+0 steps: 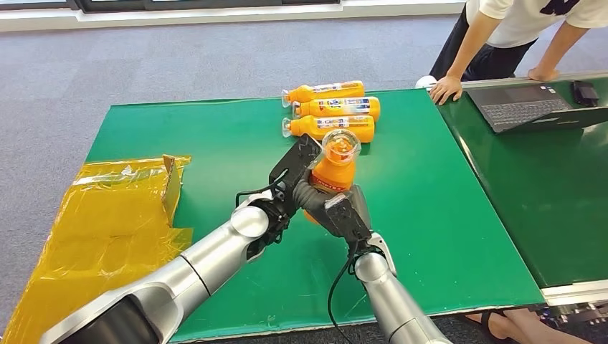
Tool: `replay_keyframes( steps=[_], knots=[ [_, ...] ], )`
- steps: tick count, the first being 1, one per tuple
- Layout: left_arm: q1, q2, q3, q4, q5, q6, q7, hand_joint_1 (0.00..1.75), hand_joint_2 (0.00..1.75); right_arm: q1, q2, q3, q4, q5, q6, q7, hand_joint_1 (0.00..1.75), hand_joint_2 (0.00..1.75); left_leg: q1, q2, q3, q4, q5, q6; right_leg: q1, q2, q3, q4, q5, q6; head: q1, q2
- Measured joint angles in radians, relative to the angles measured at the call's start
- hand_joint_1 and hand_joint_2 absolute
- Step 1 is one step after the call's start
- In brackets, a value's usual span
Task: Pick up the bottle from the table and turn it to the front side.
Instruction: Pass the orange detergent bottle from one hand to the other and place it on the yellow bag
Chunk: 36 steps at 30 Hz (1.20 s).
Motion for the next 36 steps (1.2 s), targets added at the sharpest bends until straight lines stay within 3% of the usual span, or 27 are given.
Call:
replay_keyframes(
  steps=[7,10,14,18,23,35,36],
  knots=[
    [0.027,0.009,0.089,-0.019,-0.261,-0.006,-0.019,1.75,1.75,0.041,-0.018,-0.008,-0.100,0.199,0.008,0.196,0.00,1.75,0.000,0.000,0.000,0.000,0.000,0.000,0.000,0.000,-0.001,0.000,0.000,0.000,0.000,0.000],
    [0.044,0.012,0.128,-0.041,-0.317,-0.020,-0.016,1.75,1.75,0.074,-0.026,-0.015,-0.160,0.244,0.035,0.237,0.00,1.75,0.000,0.000,-0.002,0.000,0.000,0.000,0.000,0.000,-0.002,0.000,0.000,0.000,0.000,0.000],
    [0.065,0.013,0.170,-0.069,-0.365,-0.023,-0.013,1.75,1.75,0.111,-0.039,-0.024,-0.229,0.286,0.063,0.301,0.00,0.00,0.000,0.000,-0.002,0.000,0.000,0.000,0.000,0.000,-0.003,0.000,0.000,0.000,0.000,0.000],
    [0.093,0.026,0.239,-0.118,-0.417,-0.022,-0.010,1.75,1.75,0.202,-0.113,-0.038,-0.365,0.309,0.150,0.405,0.00,0.00,-0.001,-0.002,-0.004,0.000,0.000,0.000,-0.001,-0.002,-0.003,0.000,0.000,0.000,0.000,0.000],
    [0.102,0.040,0.330,-0.176,-0.445,-0.023,-0.014,1.75,1.75,0.318,-0.227,-0.063,-0.458,0.285,0.203,0.424,0.00,0.00,-0.003,-0.005,-0.009,0.000,0.000,0.001,-0.003,-0.005,-0.005,0.000,0.001,0.001,0.000,0.000],
    [0.119,0.050,0.403,-0.221,-0.501,0.005,-0.023,1.75,1.75,0.337,-0.336,-0.069,-0.522,0.252,0.213,0.437,0.00,0.00,-0.003,-0.003,-0.009,0.000,0.002,0.002,-0.003,-0.004,-0.006,0.000,0.002,0.002,0.000,0.000],
    [0.121,0.053,0.407,-0.223,-0.514,0.011,-0.026,1.75,1.75,0.337,-0.345,-0.068,-0.525,0.245,0.212,0.435,0.00,0.44,-0.003,-0.003,-0.009,0.000,0.002,0.002,-0.003,-0.004,-0.006,0.000,0.002,0.002,0.000,0.000]
  ],
)
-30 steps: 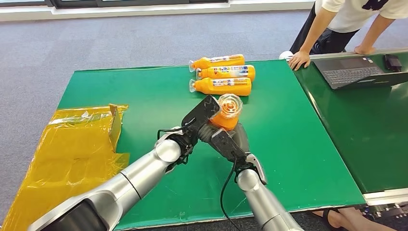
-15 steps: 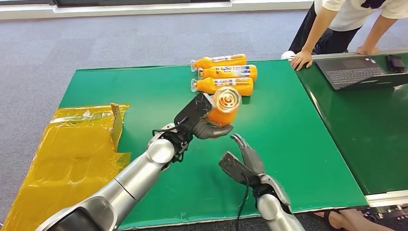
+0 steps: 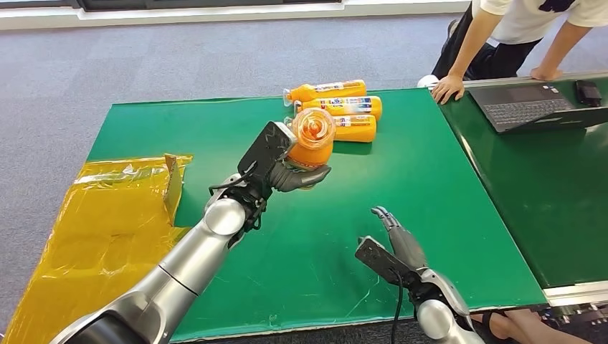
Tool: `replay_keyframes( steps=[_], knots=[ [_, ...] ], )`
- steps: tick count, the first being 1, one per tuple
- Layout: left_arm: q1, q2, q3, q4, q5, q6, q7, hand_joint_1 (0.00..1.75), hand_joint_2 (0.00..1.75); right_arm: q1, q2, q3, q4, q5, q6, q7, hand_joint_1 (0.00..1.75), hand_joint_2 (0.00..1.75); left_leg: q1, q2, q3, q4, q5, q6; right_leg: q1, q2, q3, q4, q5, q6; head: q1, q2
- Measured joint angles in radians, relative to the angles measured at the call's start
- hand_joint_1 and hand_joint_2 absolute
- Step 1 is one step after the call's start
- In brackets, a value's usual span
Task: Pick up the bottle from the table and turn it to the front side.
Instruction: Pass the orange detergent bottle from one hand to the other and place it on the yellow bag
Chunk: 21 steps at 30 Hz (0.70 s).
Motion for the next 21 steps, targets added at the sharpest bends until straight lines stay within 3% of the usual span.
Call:
replay_keyframes(
  steps=[3,8,21],
  knots=[
    [0.005,0.012,0.011,-0.012,-0.050,0.028,-0.008,1.75,1.75,0.000,-0.019,0.000,-0.003,-0.021,-0.001,-0.007,0.00,1.75,0.000,0.000,0.000,0.000,0.000,0.000,0.000,0.000,0.000,0.000,0.000,0.000,0.000,0.000],
    [0.017,0.039,0.026,-0.054,-0.129,0.070,-0.012,1.75,1.75,0.003,-0.034,0.004,-0.003,-0.043,-0.008,-0.020,0.00,1.75,0.000,0.000,0.000,0.000,0.000,0.000,0.000,0.000,0.000,0.000,0.000,0.000,0.000,0.000],
    [0.029,0.066,0.033,-0.092,-0.143,0.078,-0.012,1.75,1.75,0.004,-0.039,0.008,-0.003,-0.045,-0.009,-0.024,0.00,1.75,0.000,0.000,0.000,0.000,0.000,0.000,0.000,0.000,0.000,0.000,0.000,0.000,0.000,0.000]
  ],
)
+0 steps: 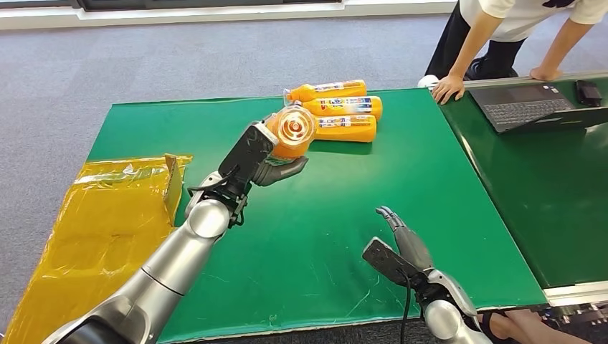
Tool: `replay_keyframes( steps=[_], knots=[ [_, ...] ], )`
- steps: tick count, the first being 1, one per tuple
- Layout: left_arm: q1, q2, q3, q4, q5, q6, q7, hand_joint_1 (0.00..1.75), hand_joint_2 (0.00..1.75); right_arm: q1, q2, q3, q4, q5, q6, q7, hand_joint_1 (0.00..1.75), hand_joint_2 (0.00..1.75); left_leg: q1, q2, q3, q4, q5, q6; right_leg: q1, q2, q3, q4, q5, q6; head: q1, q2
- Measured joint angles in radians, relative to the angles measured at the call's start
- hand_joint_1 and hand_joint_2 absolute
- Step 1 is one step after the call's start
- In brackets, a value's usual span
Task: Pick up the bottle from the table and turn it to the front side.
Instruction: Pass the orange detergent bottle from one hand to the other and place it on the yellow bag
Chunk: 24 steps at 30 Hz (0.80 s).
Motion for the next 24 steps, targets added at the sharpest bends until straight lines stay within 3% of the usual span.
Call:
replay_keyframes(
  steps=[5,11,19,24],
  knots=[
    [0.022,0.027,0.012,-0.046,-0.154,0.109,0.004,1.75,1.75,0.013,0.000,0.000,-0.008,-0.010,-0.016,-0.013,0.00,1.75,0.000,0.000,0.000,0.000,0.000,0.000,0.000,0.000,0.000,0.000,0.000,0.000,0.000,0.000],
    [0.102,0.139,0.089,-0.160,-0.496,0.301,0.016,1.75,1.75,0.083,0.003,0.002,-0.040,-0.045,-0.066,-0.069,0.00,1.75,0.000,0.000,0.000,-0.002,0.000,0.000,0.001,0.001,-0.001,0.001,-0.001,-0.001,0.000,0.000],
    [0.307,0.286,0.244,-0.240,-0.891,0.558,0.103,1.75,1.75,0.163,0.035,0.046,-0.080,-0.055,-0.162,-0.127,0.00,1.75,0.001,0.002,0.001,-0.003,-0.001,-0.001,0.001,0.003,-0.001,0.001,-0.002,-0.002,0.000,0.000],
    [0.450,0.335,0.404,-0.272,-0.944,0.602,0.091,1.75,1.75,0.173,0.056,0.096,-0.084,-0.041,-0.185,-0.131,0.00,1.75,0.001,0.003,0.001,-0.003,-0.001,-0.001,0.001,0.002,-0.002,0.001,-0.002,-0.003,0.000,0.000]
  ],
)
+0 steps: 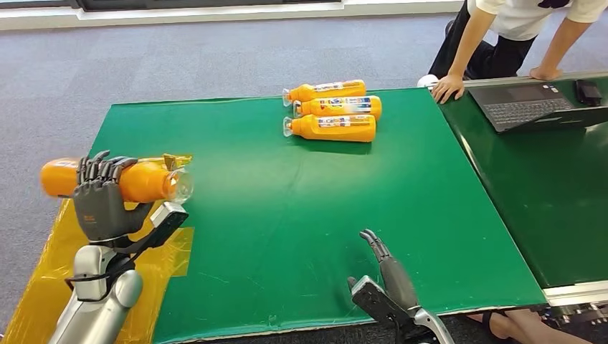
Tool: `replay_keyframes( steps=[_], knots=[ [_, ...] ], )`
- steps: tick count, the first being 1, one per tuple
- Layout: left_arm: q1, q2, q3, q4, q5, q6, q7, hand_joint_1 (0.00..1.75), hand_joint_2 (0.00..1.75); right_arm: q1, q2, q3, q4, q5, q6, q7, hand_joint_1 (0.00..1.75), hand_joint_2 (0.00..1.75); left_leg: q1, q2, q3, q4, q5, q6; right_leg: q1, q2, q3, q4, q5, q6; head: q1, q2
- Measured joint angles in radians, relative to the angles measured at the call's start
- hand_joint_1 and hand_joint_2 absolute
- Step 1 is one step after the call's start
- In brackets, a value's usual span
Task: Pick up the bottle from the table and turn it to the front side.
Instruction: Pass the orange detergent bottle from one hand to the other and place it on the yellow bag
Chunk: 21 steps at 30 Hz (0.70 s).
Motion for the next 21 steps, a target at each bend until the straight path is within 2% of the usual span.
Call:
replay_keyframes(
  steps=[8,16,21],
  knots=[
    [0.157,0.033,0.143,-0.066,-0.003,-0.001,0.002,1.75,1.75,0.000,0.013,0.028,0.000,-0.011,0.010,-0.014,0.00,1.75,0.000,-0.001,0.000,0.000,0.000,0.000,0.000,-0.001,0.000,0.000,0.000,0.000,0.000,0.000],
    [0.220,0.032,0.180,-0.076,-0.093,-0.043,0.036,1.75,1.75,0.023,0.018,0.028,-0.014,-0.018,0.012,-0.004,0.00,1.75,0.000,-0.001,0.000,0.000,0.000,0.000,0.000,-0.001,0.000,0.000,0.000,0.000,0.000,0.000],
    [0.277,0.010,0.188,-0.097,-0.099,-0.089,0.052,1.75,1.75,0.039,0.018,0.028,-0.023,-0.035,0.011,-0.007,0.00,1.75,0.000,-0.001,0.000,0.000,0.000,0.000,0.000,-0.001,0.000,0.000,0.000,0.000,0.000,0.000]
  ],
)
